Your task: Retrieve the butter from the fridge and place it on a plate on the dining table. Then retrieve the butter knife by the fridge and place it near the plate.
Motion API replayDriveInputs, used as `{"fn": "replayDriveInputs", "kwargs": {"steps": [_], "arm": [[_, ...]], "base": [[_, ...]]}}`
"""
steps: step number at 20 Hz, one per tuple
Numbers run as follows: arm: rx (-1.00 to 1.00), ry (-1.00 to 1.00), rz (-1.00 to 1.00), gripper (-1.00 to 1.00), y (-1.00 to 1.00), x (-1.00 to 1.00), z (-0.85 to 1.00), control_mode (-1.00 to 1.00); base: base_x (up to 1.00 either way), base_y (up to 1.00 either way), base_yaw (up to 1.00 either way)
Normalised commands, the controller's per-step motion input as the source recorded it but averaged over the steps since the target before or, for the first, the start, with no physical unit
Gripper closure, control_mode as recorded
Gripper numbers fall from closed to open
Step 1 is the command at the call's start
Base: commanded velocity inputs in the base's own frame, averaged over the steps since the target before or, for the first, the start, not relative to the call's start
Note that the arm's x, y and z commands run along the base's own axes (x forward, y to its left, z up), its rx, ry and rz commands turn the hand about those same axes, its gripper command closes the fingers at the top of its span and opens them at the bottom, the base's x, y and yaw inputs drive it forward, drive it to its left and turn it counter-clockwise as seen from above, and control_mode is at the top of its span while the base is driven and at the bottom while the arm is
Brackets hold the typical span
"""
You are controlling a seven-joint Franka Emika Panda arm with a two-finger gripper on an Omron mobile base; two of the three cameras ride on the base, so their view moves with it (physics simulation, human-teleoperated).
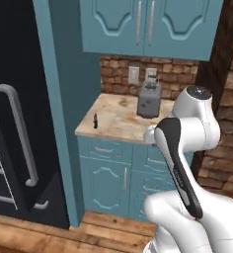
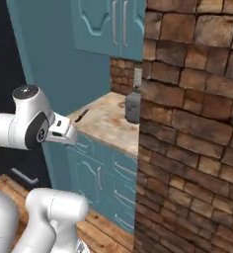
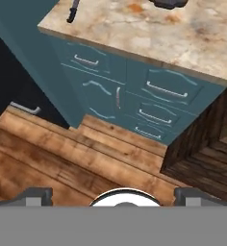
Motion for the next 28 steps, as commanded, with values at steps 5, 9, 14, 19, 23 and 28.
{"fn": "replayDriveInputs", "kwargs": {"steps": [5, 9, 14, 19, 23, 28], "arm": [[0.00, 0.00, 0.00, -1.00, 0.00, 0.00, 0.00, 1.00], [0.00, 0.00, 0.00, -1.00, 0.00, 0.00, 0.00, 1.00], [0.00, 0.00, 0.00, -1.00, 0.00, 0.00, 0.00, 1.00], [0.00, 0.00, 0.00, -1.00, 0.00, 0.00, 0.00, 1.00], [0.00, 0.00, 0.00, -1.00, 0.00, 0.00, 0.00, 1.00], [0.00, 0.00, 0.00, -1.00, 0.00, 0.00, 0.00, 1.00]], "base": [[0.98, 0.40, -0.43], [0.85, 0.36, -0.38], [0.30, 0.45, -0.39], [0.42, 0.55, -0.34], [0.56, 0.22, -0.25], [0.24, 0.31, -0.10]]}}
